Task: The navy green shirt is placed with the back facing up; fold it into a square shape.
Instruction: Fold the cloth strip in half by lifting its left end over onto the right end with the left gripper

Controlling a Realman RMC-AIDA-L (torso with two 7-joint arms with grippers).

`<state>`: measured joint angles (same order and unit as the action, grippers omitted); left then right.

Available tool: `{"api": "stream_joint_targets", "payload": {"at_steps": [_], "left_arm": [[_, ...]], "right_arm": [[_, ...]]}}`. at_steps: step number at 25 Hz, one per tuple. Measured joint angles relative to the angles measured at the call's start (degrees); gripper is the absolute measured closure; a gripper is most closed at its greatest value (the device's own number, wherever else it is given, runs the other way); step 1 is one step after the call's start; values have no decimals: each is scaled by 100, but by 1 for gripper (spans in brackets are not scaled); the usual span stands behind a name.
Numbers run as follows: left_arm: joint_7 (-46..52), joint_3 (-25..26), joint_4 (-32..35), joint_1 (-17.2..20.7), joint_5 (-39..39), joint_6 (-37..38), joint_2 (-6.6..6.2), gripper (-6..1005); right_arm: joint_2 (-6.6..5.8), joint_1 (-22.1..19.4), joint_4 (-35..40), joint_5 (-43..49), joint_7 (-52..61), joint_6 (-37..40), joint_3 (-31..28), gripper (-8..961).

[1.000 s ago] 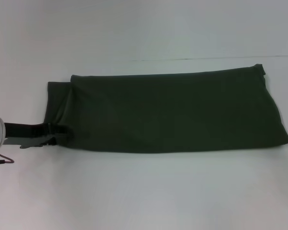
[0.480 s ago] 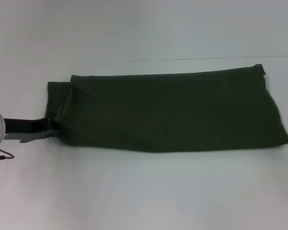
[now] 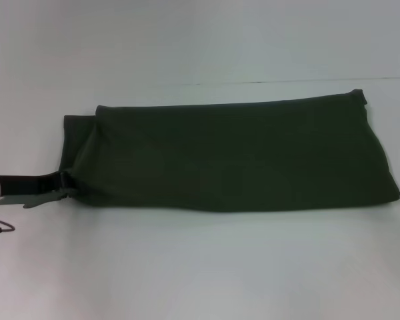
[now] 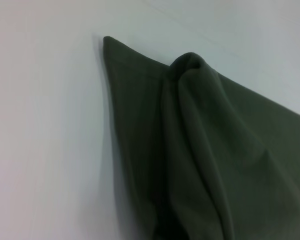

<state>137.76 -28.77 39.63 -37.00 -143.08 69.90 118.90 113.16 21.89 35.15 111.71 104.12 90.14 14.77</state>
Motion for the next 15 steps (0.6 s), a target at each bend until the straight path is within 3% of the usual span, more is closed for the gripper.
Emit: {"api": "stream_joint_targets", "payload": {"at_steps": [4,15], "left_arm": [[-224,91,85,288,450,147,39,901],[-1002,1158,144,783,919,633,86,901]], "right_arm": [[26,1,-7,0,-23,-10,0,45],[148,79,-17,0,-48,-19,0,45]]}}
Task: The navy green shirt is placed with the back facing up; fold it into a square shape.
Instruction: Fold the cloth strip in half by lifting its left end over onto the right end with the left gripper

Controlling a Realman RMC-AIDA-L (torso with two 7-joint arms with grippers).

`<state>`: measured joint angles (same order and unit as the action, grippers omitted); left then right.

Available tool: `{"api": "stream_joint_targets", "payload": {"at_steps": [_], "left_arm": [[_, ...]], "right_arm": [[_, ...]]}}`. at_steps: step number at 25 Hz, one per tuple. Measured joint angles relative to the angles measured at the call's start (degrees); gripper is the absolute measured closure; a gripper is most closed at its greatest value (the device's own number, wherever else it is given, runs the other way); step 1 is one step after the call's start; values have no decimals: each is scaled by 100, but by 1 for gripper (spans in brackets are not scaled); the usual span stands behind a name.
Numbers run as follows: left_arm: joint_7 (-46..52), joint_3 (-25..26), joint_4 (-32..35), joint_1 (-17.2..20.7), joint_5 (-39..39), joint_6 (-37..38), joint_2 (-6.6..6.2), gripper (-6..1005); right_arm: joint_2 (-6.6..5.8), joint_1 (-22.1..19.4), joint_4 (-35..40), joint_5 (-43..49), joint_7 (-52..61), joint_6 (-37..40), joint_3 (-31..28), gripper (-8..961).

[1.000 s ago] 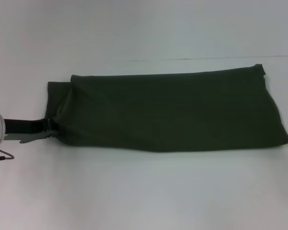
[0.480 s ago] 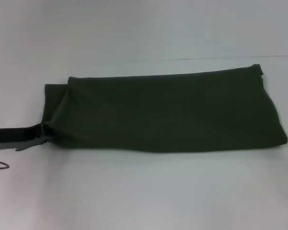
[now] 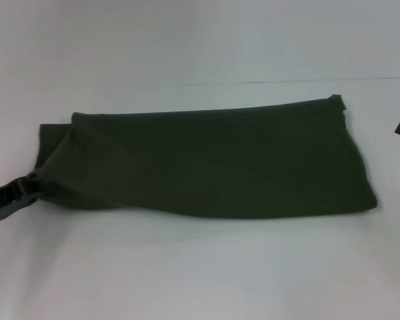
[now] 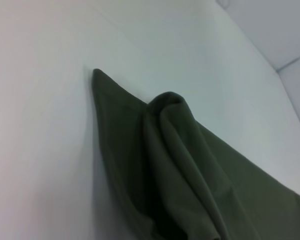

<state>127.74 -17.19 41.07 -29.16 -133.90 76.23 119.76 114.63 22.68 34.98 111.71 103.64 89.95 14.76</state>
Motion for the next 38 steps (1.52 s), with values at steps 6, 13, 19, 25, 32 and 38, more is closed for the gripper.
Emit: {"api": "stream_joint_targets", "payload": {"at_steps": [6,13,19,25,32,38], "left_arm": [[-203,453,95,216,-29,28,-66,902],[-226,622,427,547,-29,97,-83,903],[-200,933,692,813,-56,117,-103,904],[-191,1154,797,975,-44,276,-121,905],[-454,1104,578,699,951,1717,-144,904],[-878,316,-115,-299,1777,2186,189,905]], "right_arm": [[83,74,-16,0,-2,-30,0,45],[120,199,-101,0,-9,-175,6,45],[119,315,-138,0,-11,-258,39,45],[89,388,-162,0,-17,-286,52,45],[50,294,-161,0,-88,-198,48,45],[12,106,-128,-6,-220,-13,5,45]]}}
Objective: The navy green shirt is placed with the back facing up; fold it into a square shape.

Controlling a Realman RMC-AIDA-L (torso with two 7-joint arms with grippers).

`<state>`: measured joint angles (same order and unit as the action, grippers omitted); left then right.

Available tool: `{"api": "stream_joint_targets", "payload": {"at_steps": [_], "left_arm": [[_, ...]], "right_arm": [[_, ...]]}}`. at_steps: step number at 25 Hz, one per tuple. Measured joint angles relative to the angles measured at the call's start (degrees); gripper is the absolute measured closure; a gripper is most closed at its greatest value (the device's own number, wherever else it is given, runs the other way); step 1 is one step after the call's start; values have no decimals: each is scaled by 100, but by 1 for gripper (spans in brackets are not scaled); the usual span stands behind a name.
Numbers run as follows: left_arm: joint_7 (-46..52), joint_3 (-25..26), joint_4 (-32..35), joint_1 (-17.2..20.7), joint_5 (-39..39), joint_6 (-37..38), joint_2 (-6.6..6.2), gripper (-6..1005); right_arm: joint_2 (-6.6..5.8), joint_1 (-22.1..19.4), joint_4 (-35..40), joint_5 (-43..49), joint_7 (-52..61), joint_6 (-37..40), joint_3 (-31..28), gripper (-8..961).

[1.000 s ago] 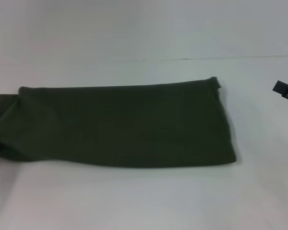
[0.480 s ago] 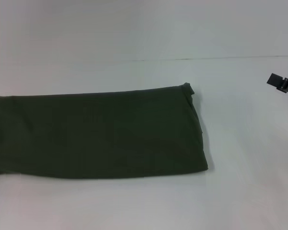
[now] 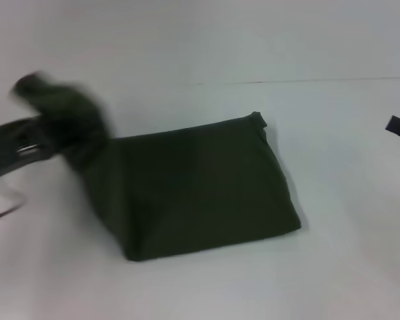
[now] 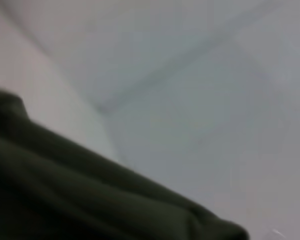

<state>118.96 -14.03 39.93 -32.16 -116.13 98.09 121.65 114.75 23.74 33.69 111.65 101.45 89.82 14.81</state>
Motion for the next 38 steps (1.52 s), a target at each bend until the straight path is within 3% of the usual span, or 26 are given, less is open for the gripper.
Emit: {"api": "stream_joint_targets", "payload": {"at_steps": [2,4,8,9,12,16,18,21,26,32,38], "left_arm": [[-230,-266,-306,-435,54,-228,178,904],[-483,-482,-783,-825,93,-534,262,903],[-1190,-874,-2465,-1744,150,-1829,276,902],[-1190,-874,-2465,-1744,150,-1829,276,902],[-1618,-844,-3400,-1934,243,-2757,306,901],[-2689,-90,-4470,-1605,386,-3528,306,900],[-3168,245,-4769,-1308,364,-3592,306,899],[-3530,363,-4915,-1078,344,-3442,305,898],[-3730,326,-4985,-1103,94,-3291,306,628],[-3932,325,-4661,-986,-239,-2205,292,444],[-4165,294,-3669,-411,-253,-547,265,321]], "right_arm": [[-34,-52,3,-1,-36,87,8,46],[-60,-94,2,-1,-72,198,4,46],[-140,-193,33,-3,-94,413,-3,46],[-158,-211,34,-4,-105,449,-3,46],[-199,-224,35,-4,-147,515,0,46],[-143,19,17,6,-154,582,51,46],[-111,162,-11,19,-154,581,96,46],[-64,271,-26,16,-154,520,202,46],[-53,218,-33,8,-153,441,216,46],[-48,212,-39,34,-137,318,216,46],[-63,349,-48,55,-87,45,584,46]]}}
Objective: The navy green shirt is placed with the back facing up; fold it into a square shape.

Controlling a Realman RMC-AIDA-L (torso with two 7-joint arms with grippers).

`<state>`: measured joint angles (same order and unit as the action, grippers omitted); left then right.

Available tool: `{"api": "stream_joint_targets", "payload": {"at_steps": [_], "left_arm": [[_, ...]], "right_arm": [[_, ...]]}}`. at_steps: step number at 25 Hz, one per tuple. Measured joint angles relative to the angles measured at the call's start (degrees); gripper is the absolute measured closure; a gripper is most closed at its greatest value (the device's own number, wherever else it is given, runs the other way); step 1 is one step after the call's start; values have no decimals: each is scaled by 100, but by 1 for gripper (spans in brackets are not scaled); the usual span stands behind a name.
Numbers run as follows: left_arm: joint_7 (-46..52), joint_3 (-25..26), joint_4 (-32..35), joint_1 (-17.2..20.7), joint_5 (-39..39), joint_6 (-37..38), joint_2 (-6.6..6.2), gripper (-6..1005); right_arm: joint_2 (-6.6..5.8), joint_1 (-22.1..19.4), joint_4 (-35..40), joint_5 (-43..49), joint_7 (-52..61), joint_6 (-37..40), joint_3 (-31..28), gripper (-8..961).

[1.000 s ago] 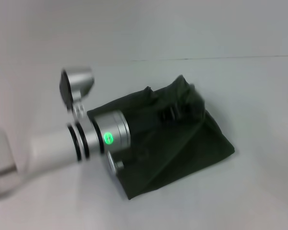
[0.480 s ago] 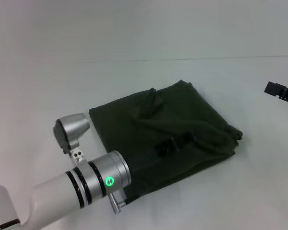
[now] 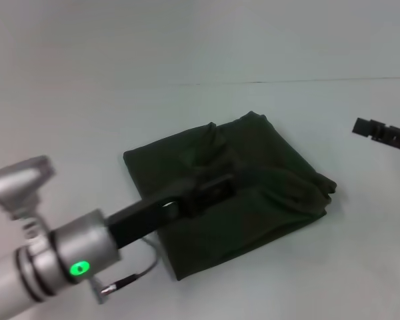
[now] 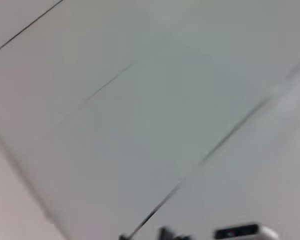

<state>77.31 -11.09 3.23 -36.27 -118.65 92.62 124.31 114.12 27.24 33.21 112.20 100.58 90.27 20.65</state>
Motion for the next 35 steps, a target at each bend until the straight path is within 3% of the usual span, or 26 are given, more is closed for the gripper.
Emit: {"api": "stream_joint_targets", "payload": {"at_steps": [7,11,15,20,26,30,35], "left_arm": [[-679,-323,1016,666,-11,908,-11,96],[-1175,-604,1485,1036,-14,1032,-1,93],[-1448,-690,1829,1340,-176,1030,5,92],[-1880,-672,2009,1477,-636,1069,8,92],[-2035,-670,2048,1499,-753,989,14,92],[-2027,-648,2045,1477,-734,979,15,91],[-2010,-595,2019,1447,-705,974,15,91]], "right_arm": [[-60,255,48,5,353,-330,693,46],[-105,531,76,4,644,-338,1146,46],[-56,860,77,4,742,-472,1718,47],[39,1310,81,4,936,-1000,2630,47],[47,1623,138,303,1196,-1302,3132,47],[152,1833,296,803,1279,-1449,3160,47],[420,1976,545,1266,1249,-1734,3287,47]]}}
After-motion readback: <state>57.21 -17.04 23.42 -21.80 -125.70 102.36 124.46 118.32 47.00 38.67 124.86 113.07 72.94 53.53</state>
